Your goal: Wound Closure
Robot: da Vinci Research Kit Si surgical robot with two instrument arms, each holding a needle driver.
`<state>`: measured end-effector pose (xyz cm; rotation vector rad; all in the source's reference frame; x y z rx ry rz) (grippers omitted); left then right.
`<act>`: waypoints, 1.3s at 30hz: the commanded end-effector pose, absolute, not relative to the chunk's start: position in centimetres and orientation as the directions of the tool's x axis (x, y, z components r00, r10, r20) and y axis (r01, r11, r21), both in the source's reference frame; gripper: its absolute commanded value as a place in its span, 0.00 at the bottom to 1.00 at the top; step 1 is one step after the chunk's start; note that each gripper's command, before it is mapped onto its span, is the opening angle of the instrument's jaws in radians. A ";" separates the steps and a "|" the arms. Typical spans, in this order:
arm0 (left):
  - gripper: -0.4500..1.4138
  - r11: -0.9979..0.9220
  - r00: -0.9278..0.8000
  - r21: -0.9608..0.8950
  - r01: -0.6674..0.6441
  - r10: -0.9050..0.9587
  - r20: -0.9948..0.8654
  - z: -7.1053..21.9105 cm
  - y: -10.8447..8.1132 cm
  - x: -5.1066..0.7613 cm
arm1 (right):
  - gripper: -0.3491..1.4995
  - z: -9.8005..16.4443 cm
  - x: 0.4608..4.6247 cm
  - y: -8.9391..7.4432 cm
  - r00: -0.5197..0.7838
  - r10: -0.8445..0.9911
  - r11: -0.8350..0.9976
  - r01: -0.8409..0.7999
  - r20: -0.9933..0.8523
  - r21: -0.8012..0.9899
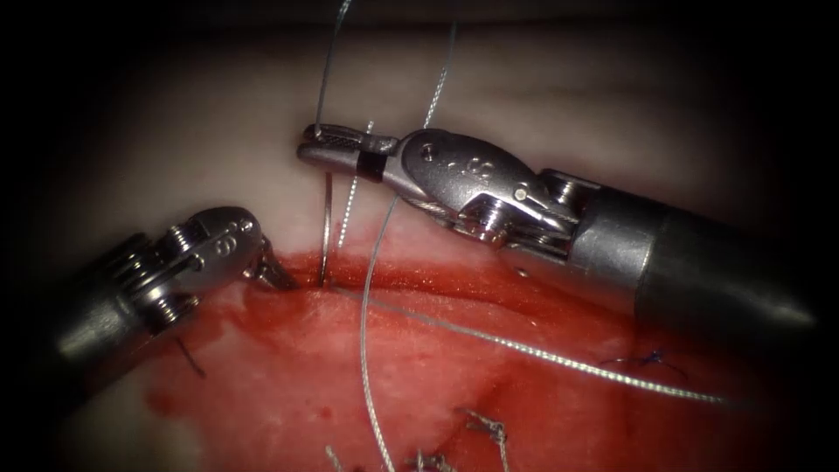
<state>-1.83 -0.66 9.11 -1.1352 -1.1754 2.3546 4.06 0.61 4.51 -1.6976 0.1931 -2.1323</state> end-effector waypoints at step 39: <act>0.00 -0.633 -0.652 -0.769 0.088 0.547 -0.525 9.0 -0.5 -1.84 | 0.00 4.4 4.13 0.7 -0.160 -0.638 -0.762 0.268 0.753 -0.589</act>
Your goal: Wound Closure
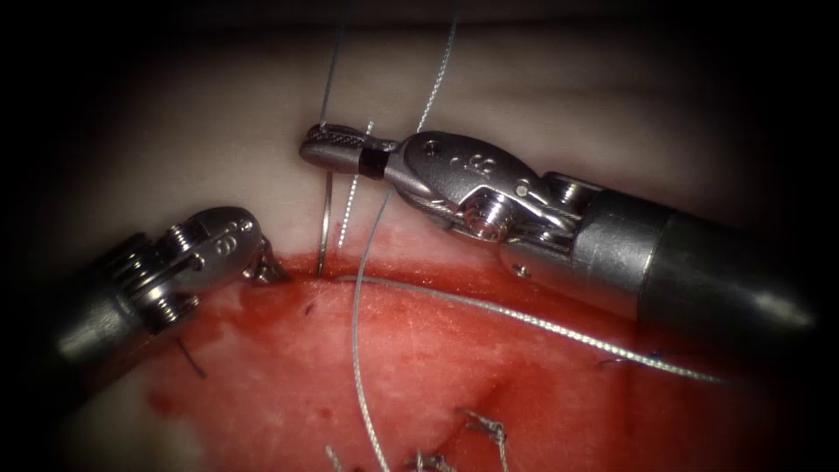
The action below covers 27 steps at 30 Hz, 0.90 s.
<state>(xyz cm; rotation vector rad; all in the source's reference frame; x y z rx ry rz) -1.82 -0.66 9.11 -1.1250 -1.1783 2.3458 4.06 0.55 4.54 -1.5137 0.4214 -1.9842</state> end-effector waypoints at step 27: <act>0.00 -0.636 -0.639 -0.767 0.080 0.558 -0.530 8.9 -0.4 -1.75 | 0.00 4.7 4.07 0.4 0.034 -0.999 0.039 0.306 -0.030 -0.951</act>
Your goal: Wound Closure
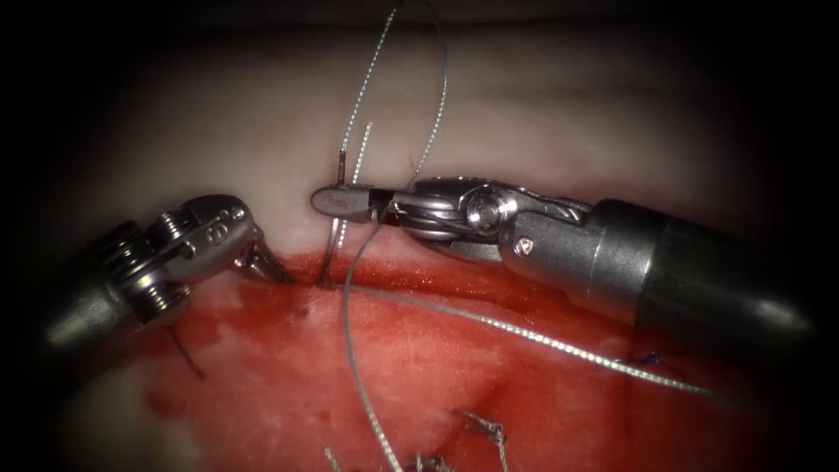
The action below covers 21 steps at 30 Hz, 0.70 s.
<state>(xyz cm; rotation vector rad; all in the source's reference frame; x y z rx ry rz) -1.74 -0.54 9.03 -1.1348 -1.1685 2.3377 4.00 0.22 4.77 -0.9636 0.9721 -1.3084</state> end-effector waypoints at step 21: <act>0.11 -0.784 -0.233 -0.440 0.437 0.374 -0.898 8.4 0.0 -1.48 | 0.00 4.8 4.07 0.3 0.211 -0.806 0.592 0.245 -0.554 -0.768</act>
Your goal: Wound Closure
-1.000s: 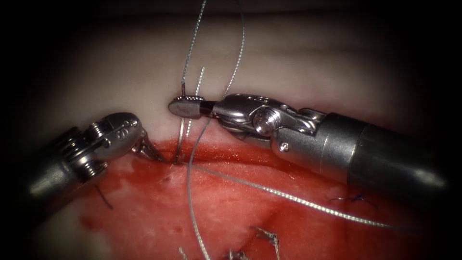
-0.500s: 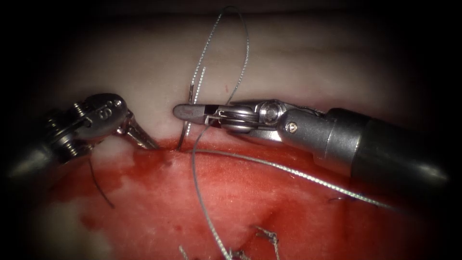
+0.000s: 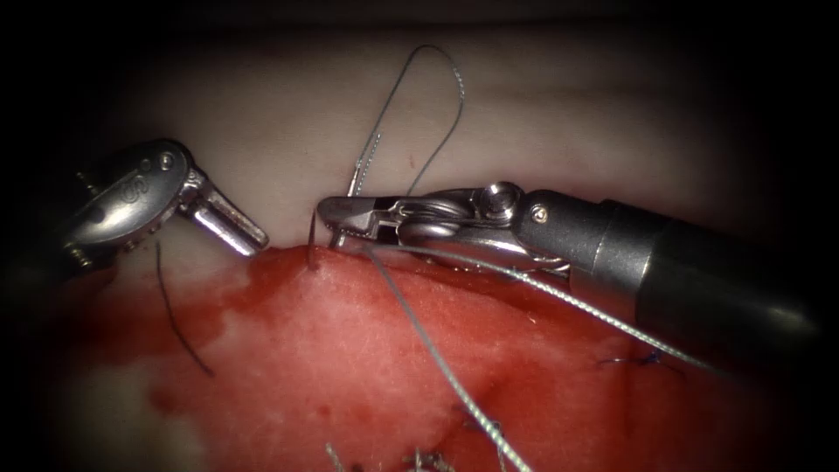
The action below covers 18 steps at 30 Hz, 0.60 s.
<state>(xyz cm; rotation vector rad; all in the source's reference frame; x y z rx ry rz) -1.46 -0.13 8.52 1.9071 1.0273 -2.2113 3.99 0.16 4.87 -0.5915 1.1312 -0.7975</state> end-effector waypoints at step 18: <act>0.32 -0.815 -0.164 -0.444 0.373 0.413 -0.896 8.4 0.0 -1.83 | 0.00 4.8 4.09 0.2 0.212 -0.764 0.645 0.238 -0.609 -0.726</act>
